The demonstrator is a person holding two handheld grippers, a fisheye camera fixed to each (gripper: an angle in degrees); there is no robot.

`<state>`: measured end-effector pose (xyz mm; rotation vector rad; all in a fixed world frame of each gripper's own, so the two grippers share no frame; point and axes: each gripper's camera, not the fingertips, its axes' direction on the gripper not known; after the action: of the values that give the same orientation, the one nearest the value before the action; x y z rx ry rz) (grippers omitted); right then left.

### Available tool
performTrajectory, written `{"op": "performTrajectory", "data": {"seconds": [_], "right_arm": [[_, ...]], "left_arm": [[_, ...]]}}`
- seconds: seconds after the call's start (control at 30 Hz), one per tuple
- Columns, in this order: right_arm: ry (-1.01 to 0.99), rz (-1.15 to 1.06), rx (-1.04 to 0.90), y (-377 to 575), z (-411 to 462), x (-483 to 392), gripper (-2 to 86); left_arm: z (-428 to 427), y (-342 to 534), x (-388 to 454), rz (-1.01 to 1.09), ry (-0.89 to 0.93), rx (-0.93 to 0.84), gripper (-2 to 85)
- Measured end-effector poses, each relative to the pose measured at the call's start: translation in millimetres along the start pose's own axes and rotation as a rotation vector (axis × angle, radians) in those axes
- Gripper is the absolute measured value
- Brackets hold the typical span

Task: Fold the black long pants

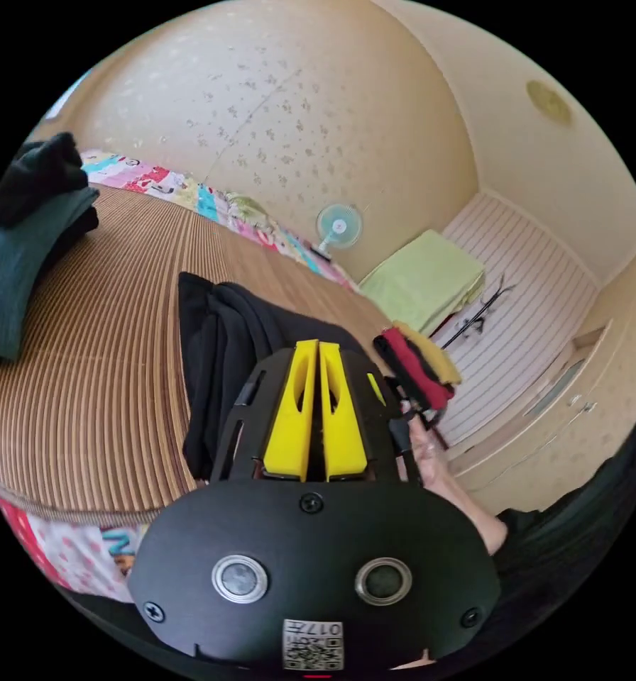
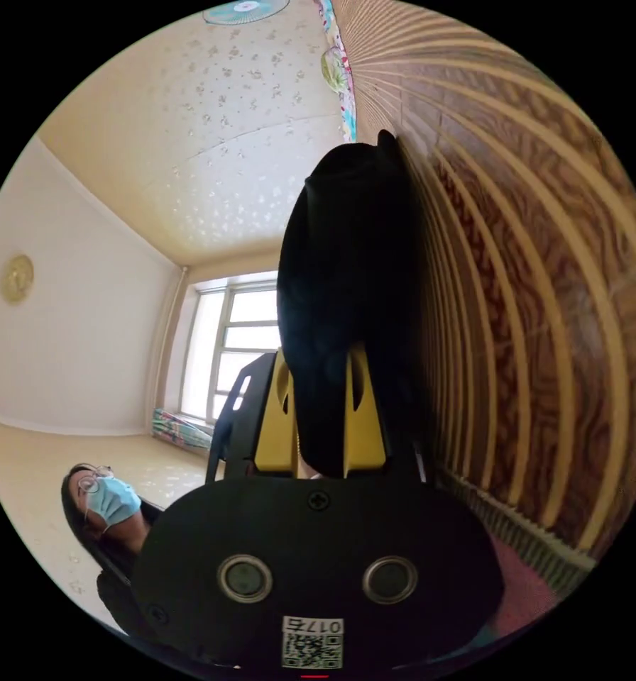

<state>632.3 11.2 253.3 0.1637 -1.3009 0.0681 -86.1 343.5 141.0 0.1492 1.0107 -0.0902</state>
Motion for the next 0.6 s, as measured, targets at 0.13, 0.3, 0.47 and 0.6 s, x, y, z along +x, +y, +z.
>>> {"op": "performTrajectory", "data": {"seconds": [0.13, 0.3, 0.47, 0.6], "right_arm": [[-0.111, -0.026, 0.033, 15, -2, -1, 10.5], [-0.226, -0.175, -0.005, 13, 23, -38, 9.9], [-0.341, -0.321, -0.079, 0, 75, -91, 8.9], [-0.443, -0.398, -0.189, -22, 158, -137, 8.1]], "left_arm": [[-92, -1, -30, -0.151, -0.173, 0.134, -1.0], [-132, -4, -88, -0.129, -0.362, 0.009, -1.0], [-125, -9, -137, -0.233, -0.339, -0.08, -1.0], [-120, -37, -150, -0.192, -0.331, -0.116, -1.0]]}}
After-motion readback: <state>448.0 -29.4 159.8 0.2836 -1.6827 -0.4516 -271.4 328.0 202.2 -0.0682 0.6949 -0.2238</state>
